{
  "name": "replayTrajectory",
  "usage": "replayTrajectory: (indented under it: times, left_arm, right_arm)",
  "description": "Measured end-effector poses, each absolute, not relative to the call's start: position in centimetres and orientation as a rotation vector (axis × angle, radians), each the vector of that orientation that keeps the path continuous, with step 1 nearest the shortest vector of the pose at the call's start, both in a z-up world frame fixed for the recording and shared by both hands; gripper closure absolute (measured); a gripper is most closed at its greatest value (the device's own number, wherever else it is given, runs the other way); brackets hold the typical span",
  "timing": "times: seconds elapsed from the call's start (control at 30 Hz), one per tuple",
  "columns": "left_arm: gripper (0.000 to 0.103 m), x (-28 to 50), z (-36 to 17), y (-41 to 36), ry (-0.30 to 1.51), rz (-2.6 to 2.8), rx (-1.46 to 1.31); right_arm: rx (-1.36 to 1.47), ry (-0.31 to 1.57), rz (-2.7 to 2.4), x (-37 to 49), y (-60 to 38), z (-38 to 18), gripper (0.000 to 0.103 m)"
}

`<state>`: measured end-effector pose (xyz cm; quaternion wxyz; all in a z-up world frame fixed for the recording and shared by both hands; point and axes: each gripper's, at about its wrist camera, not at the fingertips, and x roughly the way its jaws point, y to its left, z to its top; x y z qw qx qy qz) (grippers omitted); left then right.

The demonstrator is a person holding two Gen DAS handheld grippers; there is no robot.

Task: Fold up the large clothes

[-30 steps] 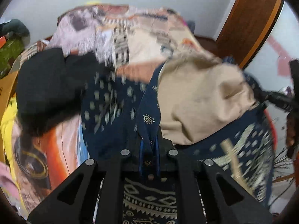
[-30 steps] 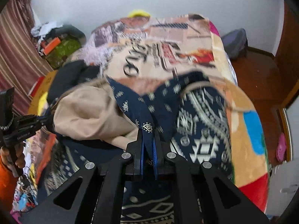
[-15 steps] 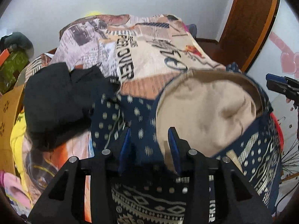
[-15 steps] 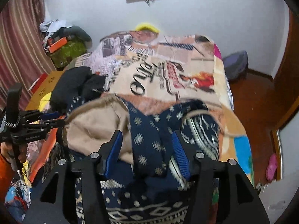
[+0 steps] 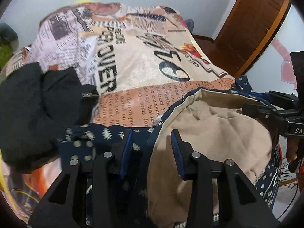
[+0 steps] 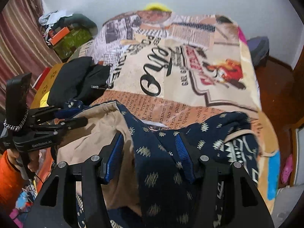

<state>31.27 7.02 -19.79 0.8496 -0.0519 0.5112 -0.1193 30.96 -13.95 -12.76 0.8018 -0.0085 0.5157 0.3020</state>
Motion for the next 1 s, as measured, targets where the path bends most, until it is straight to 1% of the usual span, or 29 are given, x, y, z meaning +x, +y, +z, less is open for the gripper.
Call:
replayTrajectory:
  times: [0.03, 0.07, 0.1, 0.13, 0.17, 0.2, 0.23, 0.37, 0.53, 0.67, 0.83, 1.0]
  left_arm:
    - [0.067, 31.4, -20.1, 6.9, 1.080, -0.256, -0.118]
    - [0.070, 31.6, -20.3, 6.8, 1.082, -0.262, -0.124]
    - [0.075, 31.6, -20.4, 6.7, 1.083, -0.265, -0.125]
    - [0.082, 31.7, -20.4, 6.6, 1.079, -0.263, -0.121]
    - [0.087, 31.6, -20.3, 6.5, 1.071, -0.261, -0.118]
    - [0.094, 31.4, -20.2, 6.5, 1.065, -0.267, -0.121]
    - [0.095, 31.3, -20.0, 6.5, 1.061, -0.272, -0.126]
    - [0.096, 29.8, -17.8, 6.3, 1.009, -0.289, -0.135]
    - [0.097, 26.8, -14.0, 5.7, 0.933, -0.322, -0.125]
    - [0.097, 23.7, -11.8, 5.0, 0.895, -0.347, -0.115]
    - [0.097, 20.4, -11.3, 4.5, 0.898, -0.372, -0.107]
    - [0.097, 17.9, -13.1, 4.2, 0.963, -0.393, -0.123]
  right_arm:
    - [-0.014, 1.115, 0.650, 31.1, -13.9, -13.0, 0.052]
    - [-0.011, 1.127, 0.651, 31.3, -13.8, -13.4, 0.059]
    - [-0.007, 1.137, 0.658, 31.4, -13.9, -13.6, 0.066]
    - [0.004, 1.161, 0.667, 31.5, -13.9, -14.0, 0.078]
    - [0.017, 1.182, 0.673, 31.7, -14.0, -14.2, 0.087]
    - [0.038, 1.199, 0.677, 31.7, -14.1, -14.4, 0.090]
    - [0.049, 1.200, 0.674, 31.6, -14.2, -14.3, 0.094]
    - [0.079, 1.154, 0.672, 30.6, -14.9, -12.7, 0.097]
    - [0.091, 1.052, 0.693, 27.8, -16.2, -8.8, 0.098]
    - [0.081, 0.997, 0.708, 25.1, -16.9, -6.8, 0.098]
    - [0.070, 0.951, 0.729, 21.7, -17.7, -6.5, 0.098]
    - [0.042, 0.979, 0.715, 19.9, -18.0, -8.2, 0.098]
